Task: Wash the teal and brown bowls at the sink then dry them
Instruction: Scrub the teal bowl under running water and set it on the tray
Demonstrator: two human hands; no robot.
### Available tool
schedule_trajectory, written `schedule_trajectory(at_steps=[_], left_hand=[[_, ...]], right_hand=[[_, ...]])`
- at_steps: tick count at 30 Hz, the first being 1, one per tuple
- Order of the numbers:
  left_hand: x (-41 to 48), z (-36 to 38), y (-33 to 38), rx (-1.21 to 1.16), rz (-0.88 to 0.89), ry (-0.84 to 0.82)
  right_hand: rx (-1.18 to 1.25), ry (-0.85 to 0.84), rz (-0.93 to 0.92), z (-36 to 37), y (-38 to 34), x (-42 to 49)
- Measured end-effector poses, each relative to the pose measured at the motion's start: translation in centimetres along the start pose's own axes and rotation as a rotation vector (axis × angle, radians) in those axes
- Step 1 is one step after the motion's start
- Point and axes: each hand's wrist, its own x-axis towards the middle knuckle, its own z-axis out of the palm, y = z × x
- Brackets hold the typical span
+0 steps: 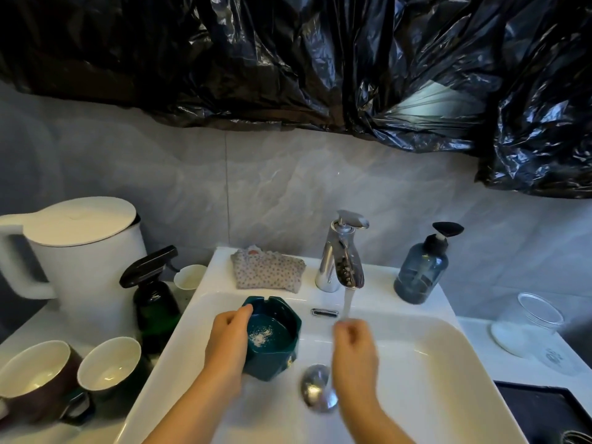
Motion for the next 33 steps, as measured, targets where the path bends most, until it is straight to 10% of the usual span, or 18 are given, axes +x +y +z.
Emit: schedule_trajectory(at_steps=[4,15,20,27,33], left_hand=[[0.6,-1.8,1.0,-0.025,0.048,0.088],[3.2,-5.5,2.8,-0.050,0.032,0.084],[3.6,-5.1,2.5,-0.042,0.039,0.046],[1.5,0.0,0.7,0.017,-0.014,-0.077],[-0.2,6.4,-1.6,0.007,-0.079,-0.167]], right_hand=[[-0.308,-0.303,-0.188,4.8,0.1,0.1],[-1.251,-0.337,-0.763,11.0,-0.8,8.6],[-0.933,-0.276,-0.594,8.3,-0.1,5.0],[0.234,-0.266,0.304,-2.2,0.1,1.8],[0.278,-0.081,0.294,-6.2,1.9,4.6]])
